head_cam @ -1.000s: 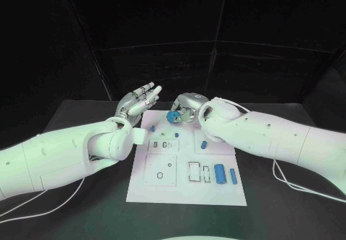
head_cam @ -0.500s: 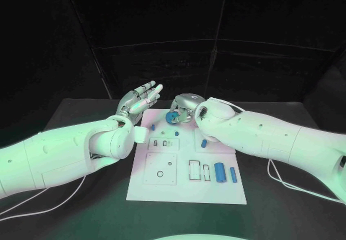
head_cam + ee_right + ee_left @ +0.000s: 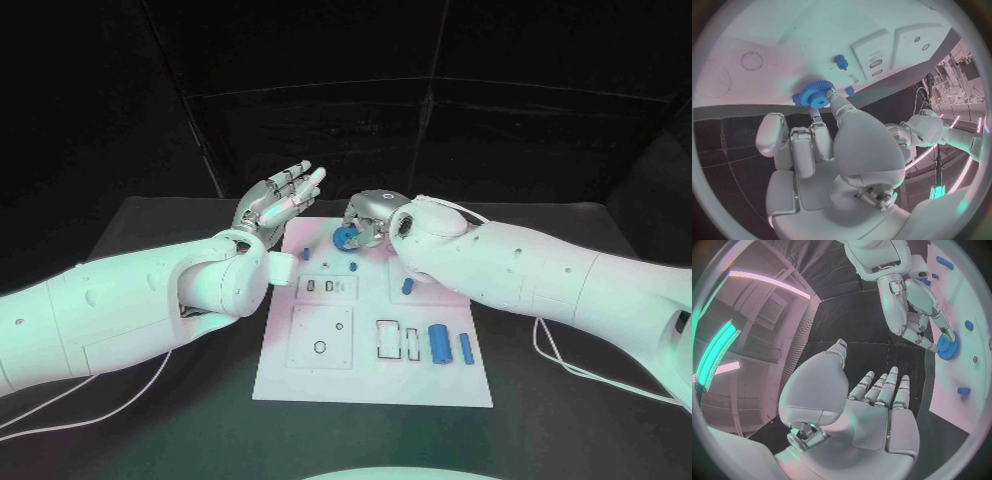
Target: Assemble the parts on the task board
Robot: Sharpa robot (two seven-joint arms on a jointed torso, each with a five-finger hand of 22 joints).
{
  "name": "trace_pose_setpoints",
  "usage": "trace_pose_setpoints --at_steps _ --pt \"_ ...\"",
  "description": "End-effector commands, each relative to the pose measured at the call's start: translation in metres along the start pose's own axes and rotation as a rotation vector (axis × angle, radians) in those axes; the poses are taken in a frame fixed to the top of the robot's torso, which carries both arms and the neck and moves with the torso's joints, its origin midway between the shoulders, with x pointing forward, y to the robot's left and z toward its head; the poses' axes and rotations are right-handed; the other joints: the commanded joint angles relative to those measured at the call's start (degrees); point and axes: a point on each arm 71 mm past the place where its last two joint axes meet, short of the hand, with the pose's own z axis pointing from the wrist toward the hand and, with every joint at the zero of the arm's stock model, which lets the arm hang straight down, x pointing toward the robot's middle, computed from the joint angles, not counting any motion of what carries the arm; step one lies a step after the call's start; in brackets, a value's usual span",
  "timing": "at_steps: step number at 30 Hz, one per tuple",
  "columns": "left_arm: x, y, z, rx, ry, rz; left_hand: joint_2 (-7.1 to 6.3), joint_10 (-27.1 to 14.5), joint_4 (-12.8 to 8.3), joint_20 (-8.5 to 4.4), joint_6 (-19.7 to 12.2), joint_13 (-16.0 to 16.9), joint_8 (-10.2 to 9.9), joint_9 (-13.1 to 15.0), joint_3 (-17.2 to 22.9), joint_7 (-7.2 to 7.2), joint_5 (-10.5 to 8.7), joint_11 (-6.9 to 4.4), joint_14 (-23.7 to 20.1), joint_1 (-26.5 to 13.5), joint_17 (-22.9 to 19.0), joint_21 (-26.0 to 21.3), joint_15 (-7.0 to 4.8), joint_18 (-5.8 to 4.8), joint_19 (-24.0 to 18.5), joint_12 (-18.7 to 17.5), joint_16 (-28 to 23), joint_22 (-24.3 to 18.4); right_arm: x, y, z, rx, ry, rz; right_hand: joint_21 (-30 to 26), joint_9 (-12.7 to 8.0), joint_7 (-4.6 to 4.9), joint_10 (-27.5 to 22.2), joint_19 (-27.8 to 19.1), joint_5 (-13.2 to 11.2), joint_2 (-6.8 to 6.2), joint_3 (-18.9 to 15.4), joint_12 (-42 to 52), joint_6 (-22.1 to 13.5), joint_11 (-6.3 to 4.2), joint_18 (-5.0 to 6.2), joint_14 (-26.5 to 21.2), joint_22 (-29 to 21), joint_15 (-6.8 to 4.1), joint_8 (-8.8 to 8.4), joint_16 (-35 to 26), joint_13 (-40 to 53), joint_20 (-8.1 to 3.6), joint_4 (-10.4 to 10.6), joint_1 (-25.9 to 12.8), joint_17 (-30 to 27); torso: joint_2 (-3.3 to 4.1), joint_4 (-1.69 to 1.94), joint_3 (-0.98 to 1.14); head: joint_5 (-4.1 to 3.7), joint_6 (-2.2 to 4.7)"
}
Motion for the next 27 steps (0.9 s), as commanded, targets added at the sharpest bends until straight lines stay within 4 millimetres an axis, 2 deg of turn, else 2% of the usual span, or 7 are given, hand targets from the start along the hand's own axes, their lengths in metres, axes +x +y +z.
trace_pose_setpoints --at_steps 1,3,5,11,21,23,27 --pt "0.0021 -0.0019 0.0003 0.012 0.016 0.002 0.64 0.0 -0.1 -0.06 0.5 0.1 0.2 0.1 0.2 6.79 0.24 0.24 0.6 0.1 0.1 0.4 0.00 0.57 0.3 0.2 0.4 0.1 0.0012 0.0009 0.0007 0.005 0.027 -0.018 0.0 -0.1 0.25 -0.6 0.0 0.0 -0.69 -0.4 -0.5 -1.2 0.21 -0.94 5.5 -0.2 0.54 -0.80 0.4 3.4 0.59 0.0 -0.2 12.5 0.01 -0.02 0.01 0.03 0.02" --pt "0.0022 -0.0019 0.0003 0.012 0.017 0.002 0.64 0.0 -0.1 -0.06 0.5 0.1 0.2 0.1 0.2 6.79 0.24 0.24 0.6 0.1 0.1 0.4 0.00 0.57 0.3 0.2 0.4 0.1 0.0011 0.0006 0.0008 0.008 0.026 -0.018 0.0 -0.2 0.44 -0.8 0.0 -0.1 -0.79 -0.5 -0.7 -2.0 0.38 -0.93 5.5 -0.2 0.68 -1.19 0.4 3.2 0.71 0.1 -0.3 12.5 0.00 0.01 0.00 0.03 0.03" --pt "0.0022 -0.0019 0.0003 0.012 0.017 0.002 0.64 0.0 -0.1 -0.06 0.5 0.1 0.2 0.1 0.2 6.79 0.24 0.24 0.6 0.1 0.1 0.4 0.00 0.57 0.3 0.2 0.4 0.1 0.0009 0.0000 0.0009 0.015 0.021 -0.019 0.0 -0.3 0.97 -1.2 -0.1 -0.3 -0.98 -0.8 -1.0 -4.4 0.85 -0.93 5.5 -0.3 1.07 -1.39 0.4 3.0 1.04 0.3 -0.4 12.6 0.01 0.05 0.00 0.01 0.04" --pt "0.0021 -0.0018 0.0003 0.010 0.017 0.002 0.64 0.0 -0.1 -0.06 0.5 0.1 0.2 0.1 0.2 6.79 0.24 0.24 0.6 0.1 0.1 0.4 0.00 0.57 0.3 0.2 0.4 0.1 0.0014 -0.0002 0.0011 0.020 0.027 -0.024 0.0 -0.3 1.37 -1.6 -0.1 -1.1 -1.37 -1.2 -1.3 -7.6 1.26 -0.93 5.6 -0.2 1.48 -1.45 0.5 2.7 1.46 0.7 -0.6 13.0 0.00 0.04 0.00 0.01 0.07" --pt "0.0020 -0.0017 0.0004 0.009 0.018 0.001 0.64 0.0 -0.1 -0.06 0.5 0.1 0.2 0.1 0.2 6.79 0.24 0.24 0.6 0.1 0.1 0.4 0.00 0.57 0.3 0.2 0.4 0.1 0.0033 -0.0016 0.0005 0.024 0.051 -0.027 0.1 0.0 1.35 -1.5 0.0 -1.5 -1.15 -1.7 -1.1 -5.5 1.32 -0.95 5.6 0.0 1.61 -0.98 0.5 2.8 1.67 1.8 -1.3 13.1 0.02 0.02 0.01 -0.02 0.01" --pt "0.0019 -0.0017 0.0004 0.008 0.018 0.002 0.64 0.0 -0.1 -0.06 0.5 0.1 0.2 0.1 0.2 6.79 0.24 0.24 0.6 0.1 0.1 0.4 0.00 0.57 0.3 0.2 0.4 0.1 0.0039 -0.0029 0.0001 0.028 0.061 -0.024 0.2 0.1 1.28 -1.4 0.0 -1.4 -0.91 -2.1 -1.0 -5.0 1.28 -0.96 5.6 0.1 1.59 -0.84 0.5 3.0 1.69 2.6 -2.1 13.1 0.00 0.03 0.01 -0.05 -0.01" --pt "0.0018 -0.0018 0.0003 0.008 0.018 0.002 0.64 0.0 -0.1 -0.06 0.5 0.1 0.2 0.1 0.2 6.79 0.24 0.24 0.6 0.1 0.1 0.4 0.00 0.57 0.3 0.2 0.4 0.1 0.0057 -0.0056 -0.0005 0.037 0.087 -0.013 0.3 0.1 1.16 -1.1 0.1 0.2 0.02 -3.1 -0.6 -4.5 1.22 -0.99 5.7 0.3 1.55 -0.86 0.6 3.3 1.67 5.7 -5.5 13.3 0.00 0.00 0.00 -0.02 -0.08"
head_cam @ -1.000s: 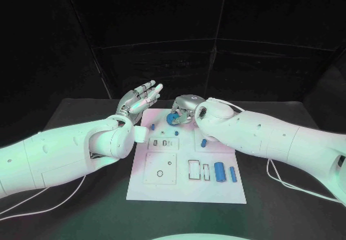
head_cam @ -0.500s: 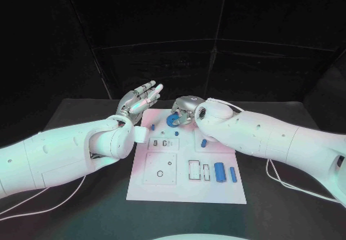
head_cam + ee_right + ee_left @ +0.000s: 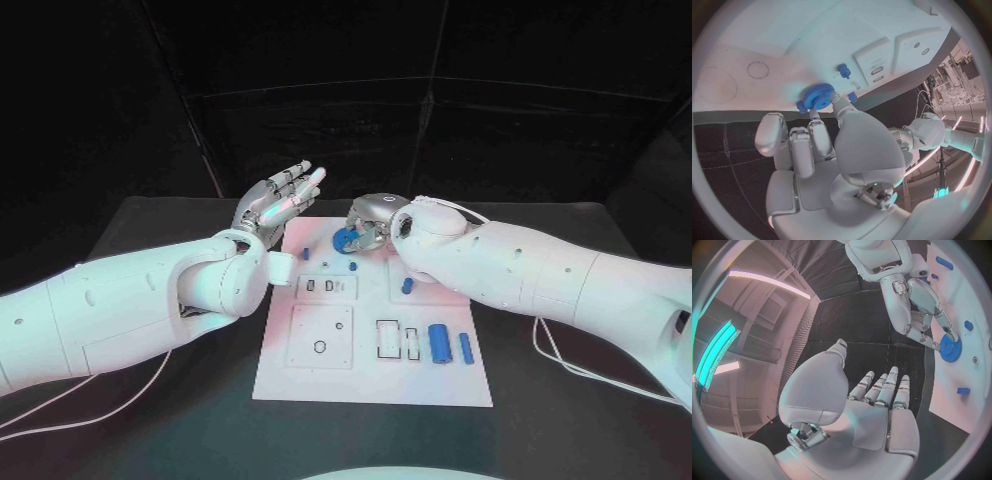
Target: Assemble the parts on the task board
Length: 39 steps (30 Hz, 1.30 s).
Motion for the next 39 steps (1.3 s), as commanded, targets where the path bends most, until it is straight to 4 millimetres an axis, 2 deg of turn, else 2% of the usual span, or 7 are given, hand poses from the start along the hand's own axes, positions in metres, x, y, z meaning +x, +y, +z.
trace_pose_setpoints --at_steps 1,4,19,23,27,33,39 --pt "0.002 -0.002 0.000 0.012 0.016 0.001 0.68 0.0 -0.1 -0.07 0.5 0.1 0.2 0.1 0.2 6.83 0.24 0.28 0.6 0.1 0.1 0.4 0.03 0.53 0.4 0.2 0.4 0.1 0.002 -0.002 0.000 0.011 0.044 0.007 0.4 0.0 0.03 0.2 0.2 1.0 0.64 -0.9 0.4 0.6 0.01 -1.01 5.6 0.1 0.44 0.27 0.4 3.5 0.43 2.6 -2.8 13.5 0.00 -0.03 -0.01 0.04 -0.08" --pt "0.002 -0.002 0.000 0.011 0.017 0.001 0.71 0.0 -0.1 -0.08 0.5 0.1 0.2 0.1 0.2 6.85 0.24 0.29 0.6 0.1 0.1 0.4 0.04 0.52 0.4 0.2 0.3 0.1 0.003 -0.004 0.000 0.022 0.056 0.013 0.4 0.0 0.10 0.3 0.2 1.2 0.93 -1.3 0.5 0.4 0.06 -1.02 5.6 0.2 0.48 0.14 0.5 3.6 0.45 3.9 -4.1 13.6 -0.01 -0.01 0.01 0.01 -0.07" --pt "0.001 -0.002 0.000 0.010 0.016 0.001 0.80 0.0 -0.1 -0.07 0.5 0.1 0.2 0.1 0.2 6.88 0.24 0.32 0.6 0.1 0.1 0.4 0.09 0.50 0.4 0.2 0.3 0.1 0.001 -0.013 -0.005 0.052 0.036 0.022 0.6 -0.1 0.15 0.5 0.4 1.0 0.18 -1.2 0.8 0.2 0.11 -1.08 5.7 0.5 0.53 0.10 0.6 3.9 0.50 3.1 -2.7 13.9 -0.01 -0.05 0.02 0.08 0.06" --pt "0.000 -0.002 0.000 0.010 0.015 0.001 0.93 0.0 -0.1 -0.06 0.5 0.1 0.2 0.1 0.2 6.92 0.24 0.36 0.6 0.0 0.1 0.4 0.15 0.46 0.4 0.2 0.4 0.1 -0.006 -0.018 -0.012 0.043 -0.058 0.046 0.8 0.0 0.09 0.7 0.6 3.4 0.06 -0.9 1.0 0.3 0.04 -1.13 5.7 0.8 0.48 0.16 0.6 4.2 0.47 2.7 -1.8 14.1 -0.02 -0.05 0.05 0.10 0.09" --pt "-0.002 -0.002 0.000 0.010 0.012 0.003 0.93 0.0 -0.1 -0.06 0.5 0.1 0.2 0.1 0.2 6.92 0.24 0.36 0.6 0.0 0.1 0.4 0.15 0.46 0.4 0.2 0.4 0.1 -0.013 -0.027 -0.022 0.021 -0.158 0.108 0.8 0.0 0.07 0.8 0.6 4.1 -0.08 -0.8 1.1 0.3 0.01 -1.13 5.7 0.8 0.45 0.13 0.6 4.2 0.45 2.5 -1.4 14.0 -0.11 -0.19 0.06 0.14 0.24" --pt "-0.005 -0.002 0.000 0.010 0.006 0.005 0.96 0.0 -0.1 -0.06 0.5 0.1 0.2 0.1 0.1 6.93 0.24 0.37 0.7 0.1 0.1 0.4 0.17 0.44 0.4 0.2 0.4 0.1 -0.022 -0.054 -0.049 -0.035 -0.244 0.264 0.7 0.0 0.07 0.7 0.4 3.8 -0.06 -0.3 1.0 0.4 -0.01 -1.08 5.6 0.5 0.43 0.15 0.5 4.2 0.43 1.8 -0.1 13.6 -0.24 -0.33 0.06 -0.09 0.56" --pt "-0.008 -0.002 0.000 0.009 0.003 0.007 1.05 0.2 -0.2 -0.07 0.7 0.1 0.2 0.1 0.1 6.99 0.24 0.44 1.6 0.1 0.2 0.5 0.23 0.38 0.7 0.2 0.5 0.1 -0.025 -0.101 -0.085 -0.037 -0.234 0.405 0.4 0.1 -0.13 0.4 0.0 3.8 -0.62 0.0 0.7 1.2 -0.21 -0.98 5.5 0.0 0.27 0.40 0.3 3.9 0.30 -0.1 2.7 13.1 -0.64 -1.06 0.25 -0.30 0.85"
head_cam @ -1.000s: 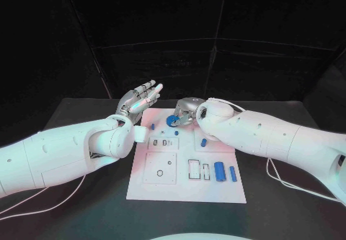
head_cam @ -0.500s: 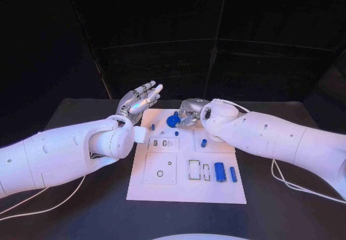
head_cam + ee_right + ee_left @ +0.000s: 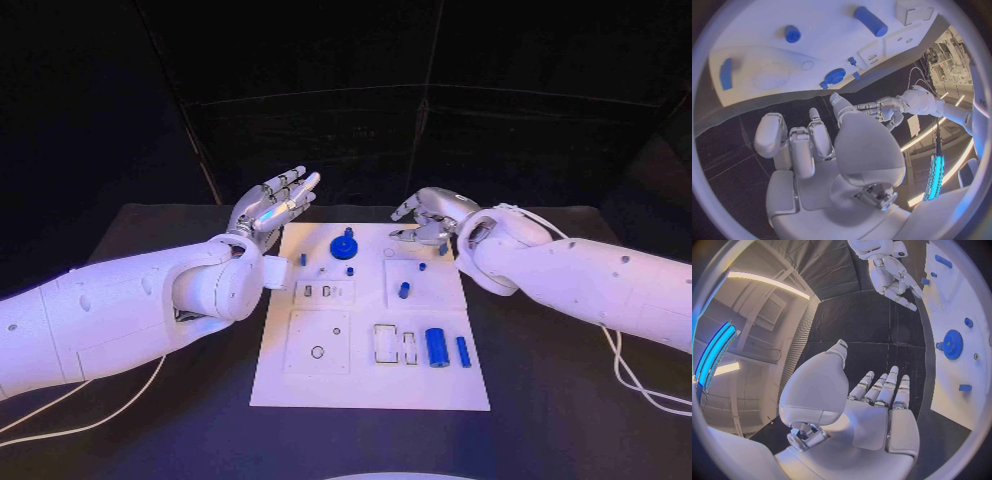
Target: Assemble the parts on the task board
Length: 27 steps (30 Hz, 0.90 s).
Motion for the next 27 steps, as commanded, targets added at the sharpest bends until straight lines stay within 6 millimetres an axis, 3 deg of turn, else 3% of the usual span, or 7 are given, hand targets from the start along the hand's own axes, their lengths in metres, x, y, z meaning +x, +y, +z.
trace_pose_setpoints --at_steps 1,5,8,12,20,23,27 --pt "0.000 -0.002 0.001 0.013 0.016 0.000 0.70 0.3 -0.2 0.07 0.8 0.1 0.2 0.1 0.0 7.16 0.24 0.51 1.6 0.3 0.3 0.4 0.19 0.31 0.8 0.3 0.5 0.1 -0.013 -0.013 -0.013 -0.052 -0.040 0.170 -0.1 0.1 -0.05 -0.1 -0.4 0.2 -0.27 0.1 -0.3 0.7 -0.26 -0.98 5.5 -0.2 0.22 0.44 -0.1 3.8 -0.14 -1.0 1.5 13.0 -0.34 -0.63 0.14 -0.30 0.16" --pt "0.000 -0.001 0.002 0.013 0.023 -0.003 1.18 2.3 -0.4 0.05 2.7 0.3 0.6 0.3 -0.2 7.57 0.25 0.98 5.3 0.7 0.8 1.0 0.62 0.00 2.6 0.6 1.4 0.5 -0.025 -0.044 -0.030 -0.024 -0.029 0.187 -0.2 0.1 -0.17 -0.4 -0.5 -0.1 -0.86 0.1 -0.7 1.1 -0.38 -0.95 5.5 -0.4 0.11 0.47 -0.2 3.5 -0.25 -2.3 3.2 12.9 -0.51 -1.14 0.35 -0.58 0.39" --pt "0.001 0.000 0.003 0.010 0.039 -0.011 1.97 7.7 -0.5 0.14 7.1 0.9 1.5 0.8 -0.6 7.81 0.26 1.52 12.1 1.0 1.7 2.7 1.26 -0.66 7.2 1.5 3.2 1.3 -0.032 -0.066 -0.040 0.000 -0.012 0.189 -0.3 0.1 -0.23 -0.4 -0.6 -0.1 -1.06 0.0 -0.7 1.4 -0.44 -0.94 5.4 -0.4 0.06 0.49 -0.2 3.4 -0.30 -2.9 4.0 12.8 -0.48 -1.42 0.74 -0.75 0.41" --pt "0.004 0.001 0.004 0.009 0.055 -0.013 2.48 12.3 -0.6 0.06 9.6 1.1 1.9 1.0 -1.2 8.15 0.22 2.09 16.7 1.2 2.1 4.3 1.56 -1.03 11.6 2.1 4.3 2.0 -0.037 -0.082 -0.045 0.024 0.001 0.185 -0.3 0.1 -0.25 -0.5 -0.7 -0.2 -1.23 -0.1 -0.9 1.5 -0.47 -0.93 5.4 -0.5 0.03 0.43 -0.2 3.3 -0.33 -3.3 4.5 12.9 -0.40 -1.10 0.73 -1.72 0.55" --pt "0.005 0.003 0.005 0.006 0.065 -0.014 2.78 14.0 -0.7 0.03 10.3 1.1 1.9 0.9 -1.7 8.41 0.24 2.32 17.7 1.4 2.0 5.3 1.51 -1.05 14.6 2.0 4.2 2.4 -0.028 -0.102 -0.048 0.068 0.028 0.171 -0.4 0.0 -0.16 -0.7 -0.8 -0.5 -1.36 -0.3 -1.1 1.1 -0.41 -0.89 5.5 -0.7 0.05 0.19 -0.2 3.1 -0.34 -3.7 4.9 13.0 -0.24 -1.10 1.17 -1.88 0.44" --pt "0.005 0.004 0.005 0.005 0.067 -0.015 2.78 14.1 -0.8 0.03 10.4 1.1 1.9 0.9 -1.7 8.41 0.24 2.31 17.7 1.4 2.0 5.3 1.51 -1.05 14.7 2.0 4.2 2.4 -0.023 -0.108 -0.048 0.081 0.038 0.169 -0.4 -0.1 -0.09 -0.8 -0.8 -0.6 -1.34 -0.3 -1.3 0.7 -0.36 -0.89 5.5 -0.8 0.09 0.06 -0.2 2.9 -0.33 -3.8 5.0 13.0 -0.20 -0.99 1.09 -1.98 0.22" --pt "0.006 0.004 0.005 0.005 0.067 -0.015 2.80 14.1 -0.8 0.03 10.4 1.1 1.9 0.9 -1.8 8.40 0.24 2.30 17.7 1.5 1.9 5.4 1.51 -1.05 14.7 2.0 4.2 2.4 -0.016 -0.110 -0.047 0.087 0.057 0.171 -0.5 -0.1 -0.05 -0.9 -0.9 -0.8 -1.33 -0.4 -1.3 0.5 -0.31 -0.88 5.5 -0.8 0.11 0.01 -0.2 2.9 -0.31 -3.8 5.1 13.0 -0.06 -1.03 1.33 -1.93 0.23"
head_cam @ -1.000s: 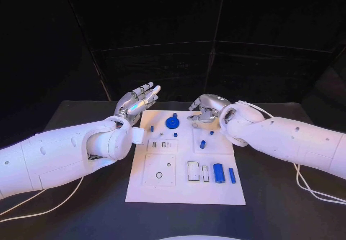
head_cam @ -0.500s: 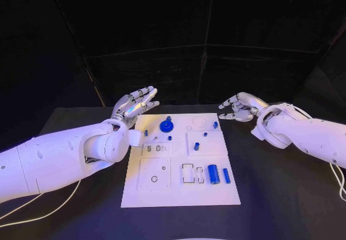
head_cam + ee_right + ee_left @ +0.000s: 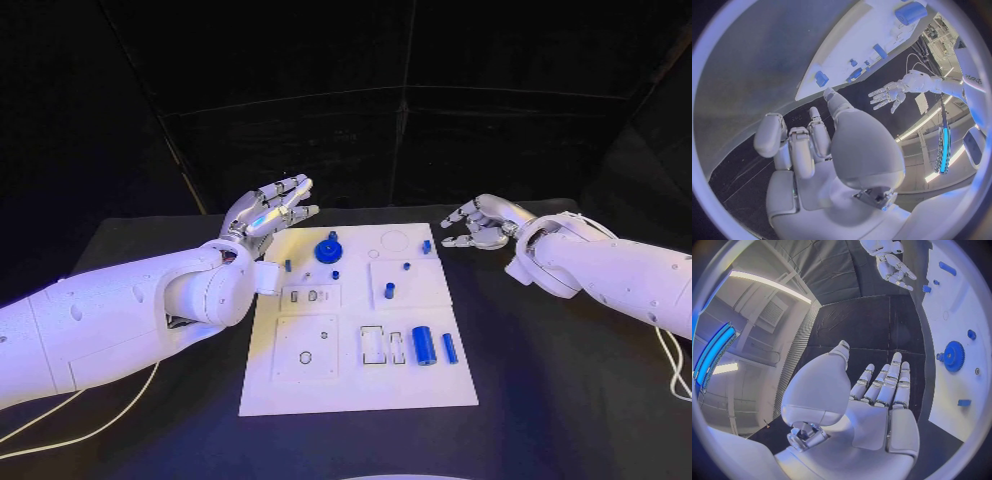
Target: Assemble the parts on the task board
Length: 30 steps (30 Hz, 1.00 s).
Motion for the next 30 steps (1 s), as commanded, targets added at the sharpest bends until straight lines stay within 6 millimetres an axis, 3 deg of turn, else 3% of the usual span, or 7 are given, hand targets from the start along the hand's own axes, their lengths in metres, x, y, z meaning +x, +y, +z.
trace_pose_setpoints --at_steps 1,3,10,19,30 --pt "0.003 -0.001 0.001 0.011 0.026 0.000 0.68 0.3 0.0 0.01 0.5 0.0 0.1 0.0 -0.3 7.48 0.24 -0.05 0.6 0.0 -0.1 0.2 0.00 -1.04 0.4 0.1 0.2 0.1 0.006 0.001 0.002 -0.020 0.041 0.013 -0.2 -0.1 0.10 -0.5 -0.5 -0.3 -0.05 0.0 -0.2 -0.5 0.11 -0.87 5.5 -0.1 0.12 -0.35 -0.2 2.9 0.12 -0.3 0.6 13.1 0.16 0.01 0.26 0.00 -0.06" --pt "0.003 -0.001 0.001 0.011 0.026 0.000 0.69 0.4 0.0 0.01 0.5 0.0 0.1 0.0 -0.3 7.48 0.24 -0.05 0.6 0.0 -0.1 0.2 0.00 -1.05 0.3 0.1 0.2 0.0 0.009 0.001 0.002 -0.019 0.050 0.014 -0.2 -0.1 0.10 -0.4 -0.5 -0.3 -0.05 0.0 -0.2 -0.5 0.11 -0.87 5.5 -0.1 0.12 -0.35 -0.2 2.9 0.12 -0.3 0.6 13.1 0.13 0.05 0.18 -0.11 -0.22" --pt "0.003 0.000 0.001 0.011 0.024 0.000 0.71 0.3 0.0 0.01 0.3 0.0 0.0 0.0 -0.4 7.50 0.24 -0.05 0.5 0.0 -0.1 0.2 0.01 -1.06 0.3 0.0 0.1 0.0 0.017 0.000 0.004 -0.019 0.065 0.015 -0.2 -0.1 0.11 -0.4 -0.5 -0.4 -0.06 0.0 -0.2 -0.6 0.12 -0.87 5.5 -0.1 0.13 -0.35 -0.2 2.9 0.12 -0.3 0.6 13.0 0.12 -0.08 0.23 -0.08 -0.35" --pt "0.004 0.000 0.002 0.010 0.028 -0.002 0.76 0.3 0.0 0.00 0.3 0.0 -0.1 -0.1 -0.4 7.55 0.24 -0.03 0.5 0.1 -0.1 0.4 0.02 -1.06 0.9 0.0 0.0 0.1 0.019 0.001 0.007 -0.020 0.047 0.009 -0.2 0.0 0.14 -0.3 -0.4 -0.3 0.41 0.0 -0.1 -0.6 0.16 -0.89 5.5 0.0 0.17 -0.24 -0.1 3.1 0.16 -0.2 0.5 13.2 0.09 0.08 0.19 -0.13 -0.51" --pt "0.004 0.001 0.002 0.009 0.029 -0.002 0.78 0.3 -0.1 0.00 0.2 0.0 -0.1 -0.1 -0.5 7.56 0.24 -0.03 0.5 0.1 -0.2 0.5 0.02 -1.06 1.1 -0.1 0.0 0.1 0.022 0.005 0.012 -0.024 0.046 0.010 -0.1 0.1 0.11 0.0 -0.3 -0.2 1.07 0.0 0.2 -0.2 0.14 -0.92 5.6 0.2 0.19 -0.04 -0.1 3.4 0.20 0.1 0.2 13.4 0.05 0.01 0.17 -0.18 -0.63"
